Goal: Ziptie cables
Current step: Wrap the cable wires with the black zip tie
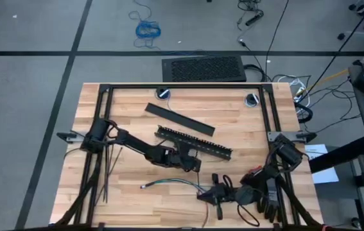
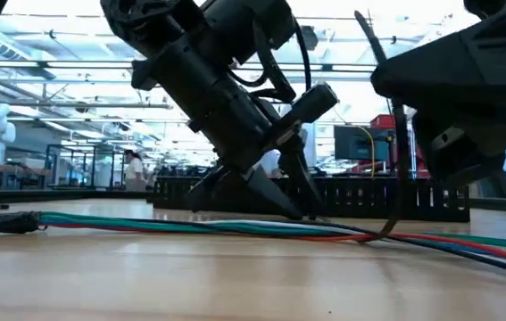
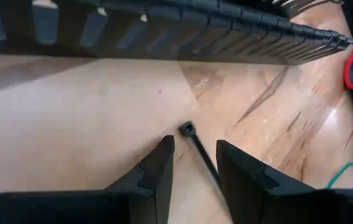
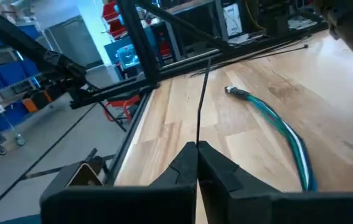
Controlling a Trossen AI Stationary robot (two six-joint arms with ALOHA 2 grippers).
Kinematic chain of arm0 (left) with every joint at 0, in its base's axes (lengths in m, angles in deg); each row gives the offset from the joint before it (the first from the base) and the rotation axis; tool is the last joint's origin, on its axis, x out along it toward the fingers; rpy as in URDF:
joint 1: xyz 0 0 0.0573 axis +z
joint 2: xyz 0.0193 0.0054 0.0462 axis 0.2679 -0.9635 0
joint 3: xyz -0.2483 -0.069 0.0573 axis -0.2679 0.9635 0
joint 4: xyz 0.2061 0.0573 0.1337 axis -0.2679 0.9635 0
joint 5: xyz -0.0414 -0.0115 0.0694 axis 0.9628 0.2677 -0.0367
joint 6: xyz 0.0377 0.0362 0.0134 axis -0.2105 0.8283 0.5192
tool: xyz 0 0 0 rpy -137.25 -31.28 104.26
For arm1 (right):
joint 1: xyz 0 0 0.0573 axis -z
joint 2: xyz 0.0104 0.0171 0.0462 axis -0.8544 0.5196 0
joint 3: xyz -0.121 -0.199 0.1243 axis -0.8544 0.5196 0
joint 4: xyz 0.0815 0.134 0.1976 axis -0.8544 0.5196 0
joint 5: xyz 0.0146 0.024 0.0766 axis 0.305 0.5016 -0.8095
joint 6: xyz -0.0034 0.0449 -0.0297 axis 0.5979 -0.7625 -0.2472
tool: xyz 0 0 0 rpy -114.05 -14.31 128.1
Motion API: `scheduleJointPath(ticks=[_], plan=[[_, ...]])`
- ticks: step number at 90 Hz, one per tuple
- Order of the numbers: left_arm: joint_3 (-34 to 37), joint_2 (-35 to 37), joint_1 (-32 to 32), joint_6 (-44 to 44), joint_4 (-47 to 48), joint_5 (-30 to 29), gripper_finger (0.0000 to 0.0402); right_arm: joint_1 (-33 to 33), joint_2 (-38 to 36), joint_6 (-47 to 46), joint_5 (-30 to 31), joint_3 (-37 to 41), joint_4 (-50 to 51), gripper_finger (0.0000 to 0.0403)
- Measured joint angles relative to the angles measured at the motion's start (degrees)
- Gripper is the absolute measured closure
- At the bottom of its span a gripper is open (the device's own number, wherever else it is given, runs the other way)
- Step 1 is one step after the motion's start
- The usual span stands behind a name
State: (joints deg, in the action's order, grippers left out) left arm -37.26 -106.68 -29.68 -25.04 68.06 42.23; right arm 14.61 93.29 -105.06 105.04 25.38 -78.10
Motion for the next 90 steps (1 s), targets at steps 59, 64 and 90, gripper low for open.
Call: scheduleJointPath(ticks=[59, 64, 90], plan=[[0.1, -0.6, -0.3, 8.2, -8.1, 10.5, 0.0279, 0.9, 0.0, -0.3, -3.9, -0.1, -3.2, 0.0393], [0.2, -0.6, -0.4, 9.5, -8.1, 10.4, 0.0279, 0.5, 0.0, 0.0, -2.5, -0.1, -3.5, 0.0378], [0.3, -0.8, -3.2, 17.1, -8.5, -0.4, 0.0279, -4.6, 0.0, -0.5, 10.3, -0.1, -3.8, 0.0289]])
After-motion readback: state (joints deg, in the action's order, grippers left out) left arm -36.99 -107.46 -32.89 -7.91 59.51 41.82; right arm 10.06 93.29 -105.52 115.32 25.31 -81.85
